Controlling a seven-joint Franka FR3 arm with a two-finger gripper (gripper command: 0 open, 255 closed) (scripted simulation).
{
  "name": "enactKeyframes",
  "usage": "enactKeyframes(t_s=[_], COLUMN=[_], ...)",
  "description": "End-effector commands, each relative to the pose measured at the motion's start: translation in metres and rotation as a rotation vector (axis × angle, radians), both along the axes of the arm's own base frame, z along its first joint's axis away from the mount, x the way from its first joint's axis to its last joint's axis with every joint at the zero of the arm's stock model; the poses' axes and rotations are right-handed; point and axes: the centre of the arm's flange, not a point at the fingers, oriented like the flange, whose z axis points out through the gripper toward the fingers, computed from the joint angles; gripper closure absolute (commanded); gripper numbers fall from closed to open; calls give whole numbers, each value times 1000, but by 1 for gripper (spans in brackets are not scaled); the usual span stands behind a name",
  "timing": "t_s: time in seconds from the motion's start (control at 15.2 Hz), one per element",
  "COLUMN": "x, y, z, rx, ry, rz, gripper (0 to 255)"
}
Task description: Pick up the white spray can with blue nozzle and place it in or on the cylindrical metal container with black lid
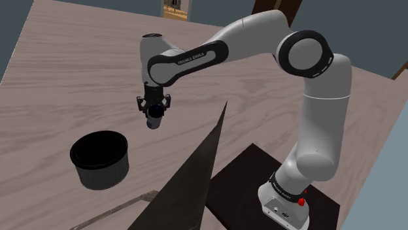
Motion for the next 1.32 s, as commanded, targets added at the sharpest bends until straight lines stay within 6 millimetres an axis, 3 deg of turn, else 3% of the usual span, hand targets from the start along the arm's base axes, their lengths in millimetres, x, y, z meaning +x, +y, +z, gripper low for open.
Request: enactKeyframes(t_s=[0.0,0.53,1.25], x=[0,0,-9], y=[-1,-1,144], z=[10,50,53], rx=[0,0,0], ry=[0,0,0], rz=[0,0,0], gripper=[255,255,255])
